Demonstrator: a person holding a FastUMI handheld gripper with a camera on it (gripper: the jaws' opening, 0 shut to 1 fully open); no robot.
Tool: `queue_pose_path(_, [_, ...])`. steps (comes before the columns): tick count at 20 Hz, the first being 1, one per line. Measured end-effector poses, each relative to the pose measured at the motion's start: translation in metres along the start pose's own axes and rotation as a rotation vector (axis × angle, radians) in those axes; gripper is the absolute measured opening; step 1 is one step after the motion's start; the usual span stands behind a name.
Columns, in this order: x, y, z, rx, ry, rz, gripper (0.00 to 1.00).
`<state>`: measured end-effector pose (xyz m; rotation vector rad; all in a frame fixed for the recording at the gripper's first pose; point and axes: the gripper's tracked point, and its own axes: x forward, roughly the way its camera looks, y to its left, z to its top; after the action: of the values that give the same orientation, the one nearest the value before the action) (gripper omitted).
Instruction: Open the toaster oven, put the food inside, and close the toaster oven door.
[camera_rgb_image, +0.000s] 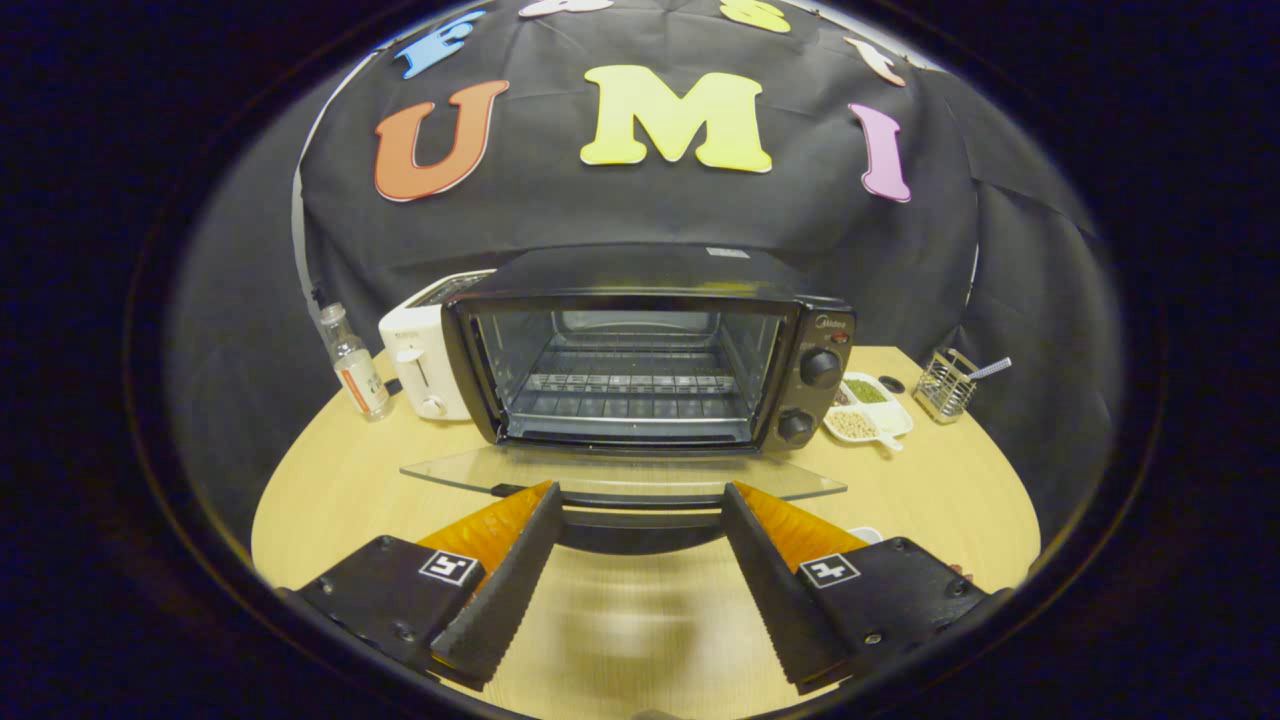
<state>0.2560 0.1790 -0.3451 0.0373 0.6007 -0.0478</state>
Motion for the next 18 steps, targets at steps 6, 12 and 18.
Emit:
queue_pose_path(6, [0.001, -0.001, -0.043, -0.009, 0.073, -0.003, 1.0])
queue_pose_path(12, [0.017, -0.002, -0.092, -0.006, 0.186, 0.005, 1.0])
queue_pose_path(18, [0.021, -0.002, -0.097, -0.018, 0.197, -0.002, 1.0])
